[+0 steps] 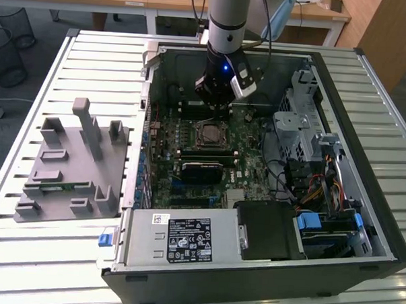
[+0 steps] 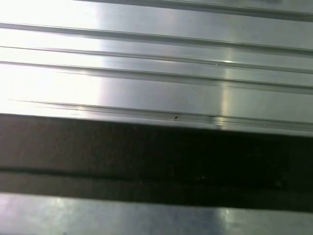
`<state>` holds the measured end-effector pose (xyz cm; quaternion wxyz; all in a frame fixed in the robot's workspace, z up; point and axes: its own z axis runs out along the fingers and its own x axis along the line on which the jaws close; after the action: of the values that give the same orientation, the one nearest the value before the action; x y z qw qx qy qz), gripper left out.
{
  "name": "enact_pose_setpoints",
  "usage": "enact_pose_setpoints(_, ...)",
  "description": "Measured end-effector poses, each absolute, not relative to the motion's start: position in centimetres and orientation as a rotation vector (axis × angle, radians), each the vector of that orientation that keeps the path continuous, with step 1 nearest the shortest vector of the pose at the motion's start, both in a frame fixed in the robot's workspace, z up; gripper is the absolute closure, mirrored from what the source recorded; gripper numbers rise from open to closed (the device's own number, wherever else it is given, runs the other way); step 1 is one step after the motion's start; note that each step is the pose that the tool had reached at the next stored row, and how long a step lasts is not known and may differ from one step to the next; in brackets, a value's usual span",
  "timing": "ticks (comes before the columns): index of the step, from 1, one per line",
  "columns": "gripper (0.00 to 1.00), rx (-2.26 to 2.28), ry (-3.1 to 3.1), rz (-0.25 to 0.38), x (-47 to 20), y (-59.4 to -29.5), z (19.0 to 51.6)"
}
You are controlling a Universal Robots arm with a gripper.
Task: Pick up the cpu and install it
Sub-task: 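Install the first cpu locking lever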
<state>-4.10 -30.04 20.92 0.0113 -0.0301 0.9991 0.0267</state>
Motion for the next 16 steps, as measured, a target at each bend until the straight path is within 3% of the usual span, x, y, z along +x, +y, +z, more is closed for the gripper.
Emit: enact_pose_setpoints(16,0.89,-0.103,3.119,0.045,-4.11,-30.08,20.0)
